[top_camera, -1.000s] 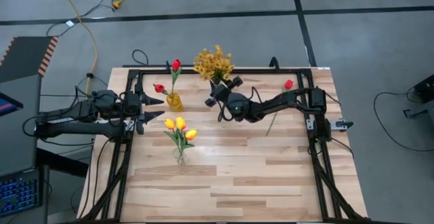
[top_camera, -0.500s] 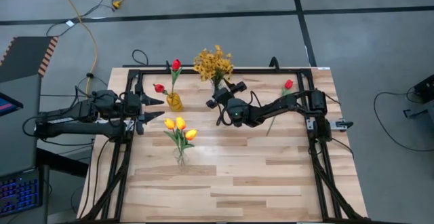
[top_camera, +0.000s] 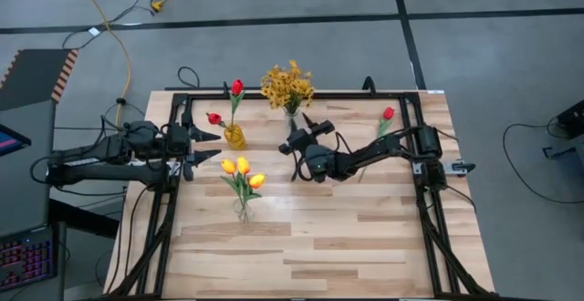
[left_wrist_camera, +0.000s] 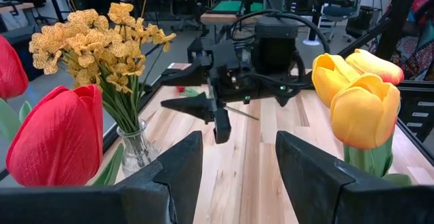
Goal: Sort flowers into vase by color
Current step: Put the red flower into the yellow vase
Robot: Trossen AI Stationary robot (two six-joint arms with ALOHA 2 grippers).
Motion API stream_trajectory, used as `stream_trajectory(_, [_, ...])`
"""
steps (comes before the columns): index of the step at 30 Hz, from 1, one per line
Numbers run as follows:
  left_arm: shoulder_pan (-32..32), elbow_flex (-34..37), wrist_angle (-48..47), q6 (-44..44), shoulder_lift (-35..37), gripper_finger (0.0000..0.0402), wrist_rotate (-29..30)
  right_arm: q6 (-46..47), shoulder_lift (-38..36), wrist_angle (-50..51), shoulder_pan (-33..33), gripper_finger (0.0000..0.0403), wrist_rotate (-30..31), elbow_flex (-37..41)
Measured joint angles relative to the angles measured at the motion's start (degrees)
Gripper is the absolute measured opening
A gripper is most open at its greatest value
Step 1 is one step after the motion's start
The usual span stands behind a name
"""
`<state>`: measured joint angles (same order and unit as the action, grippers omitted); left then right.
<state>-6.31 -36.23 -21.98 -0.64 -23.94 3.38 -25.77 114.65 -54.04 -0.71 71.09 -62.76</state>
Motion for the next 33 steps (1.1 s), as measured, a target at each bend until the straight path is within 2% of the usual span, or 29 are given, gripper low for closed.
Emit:
stream_trajectory(7, [0.0, 0.0, 0.0, 0.0, 0.0, 0.0176, 0.0, -14.1, -1.3, -3.7, -4.5, 0.022, 18.2, 0.1])
stream_trajectory(12, [0.0, 0.0, 0.0, -0.2, 0.0, 0.0176, 0.0, -16.8, -7.1, -3.5, -6.6, 0.0205, 19.0, 1.7])
stream_trajectory(19, [0.0, 0.0, 0.0, -2.0, 0.0, 0.0176, 0.0, -16.6, -19.5, -3.4, -6.3, 0.0192, 19.0, 10.6])
stream_trajectory(23, [0.0, 0.0, 0.0, -2.0, 0.0, 0.0176, 0.0, -11.6, -28.9, -3.6, -6.3, 0.0192, 19.1, 18.6])
stream_trajectory(28, [0.0, 0.0, 0.0, -2.0, 0.0, 0.0176, 0.0, 2.4, -40.6, -3.6, -5.5, 0.0192, 19.0, 29.1])
stream_trajectory(33, [0.0, 0.0, 0.0, -2.2, 0.0, 0.0176, 0.0, 12.1, -47.7, -3.4, -3.4, 0.0192, 19.0, 36.5])
